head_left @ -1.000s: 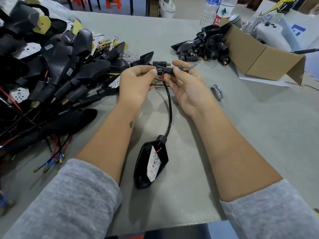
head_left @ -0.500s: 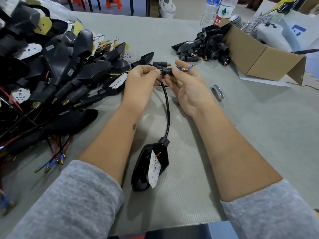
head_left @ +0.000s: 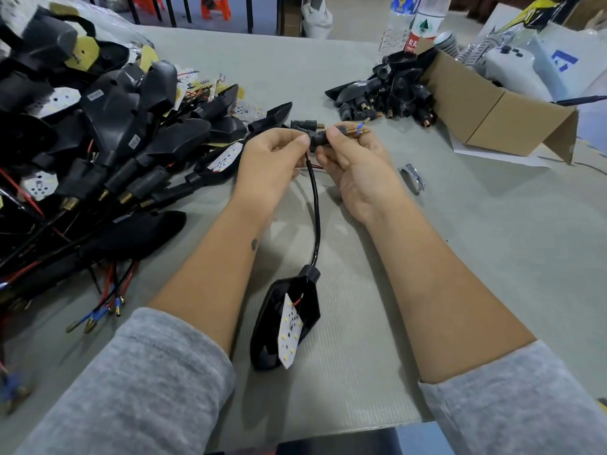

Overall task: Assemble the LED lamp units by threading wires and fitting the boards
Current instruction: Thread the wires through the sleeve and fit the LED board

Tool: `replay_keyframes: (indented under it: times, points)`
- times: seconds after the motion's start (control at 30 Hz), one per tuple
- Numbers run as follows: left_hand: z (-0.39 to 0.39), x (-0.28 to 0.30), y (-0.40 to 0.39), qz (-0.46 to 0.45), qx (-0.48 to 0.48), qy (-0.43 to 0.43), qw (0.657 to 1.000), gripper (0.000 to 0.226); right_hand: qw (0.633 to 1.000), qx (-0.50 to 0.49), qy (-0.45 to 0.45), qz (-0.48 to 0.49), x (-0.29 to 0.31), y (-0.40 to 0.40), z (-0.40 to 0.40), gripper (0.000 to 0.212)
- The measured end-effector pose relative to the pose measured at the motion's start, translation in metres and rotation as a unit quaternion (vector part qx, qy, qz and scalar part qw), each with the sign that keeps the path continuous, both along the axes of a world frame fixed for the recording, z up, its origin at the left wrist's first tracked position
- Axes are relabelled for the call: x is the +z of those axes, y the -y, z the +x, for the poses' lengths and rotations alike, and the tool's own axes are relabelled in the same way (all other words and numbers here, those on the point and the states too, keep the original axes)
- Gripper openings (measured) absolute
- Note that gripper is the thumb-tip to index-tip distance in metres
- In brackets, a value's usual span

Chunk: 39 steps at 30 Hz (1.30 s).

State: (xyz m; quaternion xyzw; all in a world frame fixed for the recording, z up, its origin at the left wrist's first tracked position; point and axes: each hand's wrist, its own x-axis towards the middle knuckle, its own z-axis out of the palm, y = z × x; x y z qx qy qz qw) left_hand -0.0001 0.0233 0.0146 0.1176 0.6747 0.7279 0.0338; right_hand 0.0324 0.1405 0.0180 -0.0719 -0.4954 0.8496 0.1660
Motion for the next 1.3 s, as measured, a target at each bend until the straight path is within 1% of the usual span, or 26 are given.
replay_keyframes:
  times: [0.1, 0.23, 0.3, 0.4, 0.5, 0.57, 0.7, 0.77, 0.83, 0.9, 0.97, 1.03, 1.1, 1.2, 1.3]
  points:
    - [0.0054, 0.0006, -0.0044, 0.02, -0.025, 0.02, 0.999, 0.009, 1.0, -0.01, -0.007, -0.01, -0.0003, -0.0001, -0.0005, 0.011]
    - [0.0093, -0.0002, -0.0043, 0.042, -0.055, 0.002, 0.998, 0.012, 0.999, -0.032, 0.0, -0.023, 0.0017, -0.0021, -0.0004, 0.01]
    - [0.0091, -0.0006, -0.0039, 0.02, -0.051, -0.018, 0.998, 0.013, 0.999, -0.043, 0.007, -0.025, 0.0017, -0.0036, -0.0003, 0.012]
    - [0.007, -0.0025, -0.004, -0.021, -0.036, -0.037, 0.998, 0.013, 0.999, -0.042, 0.016, 0.01, 0.0006, -0.0037, -0.0006, 0.01]
    - [0.0054, -0.0036, -0.0024, -0.036, -0.027, -0.039, 0.998, 0.013, 0.998, -0.025, 0.017, 0.049, 0.0005, -0.003, -0.0003, 0.004]
    - [0.0053, -0.0033, -0.0026, -0.037, -0.024, -0.036, 0.998, 0.011, 0.998, -0.016, 0.016, 0.057, 0.0008, -0.0026, 0.0002, 0.003]
    - [0.0043, -0.0009, -0.0038, -0.023, -0.024, 0.008, 0.999, 0.013, 0.999, -0.04, 0.008, 0.023, 0.001, -0.0031, -0.0002, 0.008]
    - [0.0036, -0.0003, -0.003, -0.029, -0.043, 0.026, 0.998, 0.015, 0.998, -0.066, 0.005, -0.006, 0.0014, -0.0056, -0.0014, 0.007]
    - [0.0032, -0.0007, -0.0021, -0.031, -0.059, 0.027, 0.997, 0.015, 0.997, -0.077, 0.008, -0.013, 0.0012, -0.0083, -0.0022, 0.005]
    - [0.0024, -0.0016, -0.0012, -0.033, -0.06, 0.017, 0.997, 0.014, 0.997, -0.069, 0.013, 0.019, 0.0003, -0.0086, -0.0019, 0.007]
    - [0.0017, -0.0022, 0.0001, -0.037, -0.055, 0.01, 0.998, 0.013, 0.996, -0.046, 0.013, 0.072, -0.0003, -0.0057, -0.0009, 0.006]
    - [0.0014, -0.0024, 0.0002, -0.035, -0.049, 0.011, 0.998, 0.013, 0.995, -0.032, 0.012, 0.097, 0.0002, -0.0033, -0.0003, 0.005]
    - [0.0022, -0.0015, -0.0003, -0.025, -0.044, 0.02, 0.999, 0.013, 0.995, -0.036, 0.011, 0.09, 0.0009, -0.0026, -0.0002, 0.005]
    - [0.0013, 0.002, 0.0005, 0.003, -0.052, 0.055, 0.997, 0.011, 0.997, -0.059, 0.001, 0.057, 0.0009, -0.0031, -0.0014, 0.004]
    - [-0.0003, 0.0041, 0.0039, -0.015, -0.091, 0.074, 0.993, 0.012, 0.996, -0.084, -0.012, 0.011, 0.0008, -0.0062, -0.0021, 0.004]
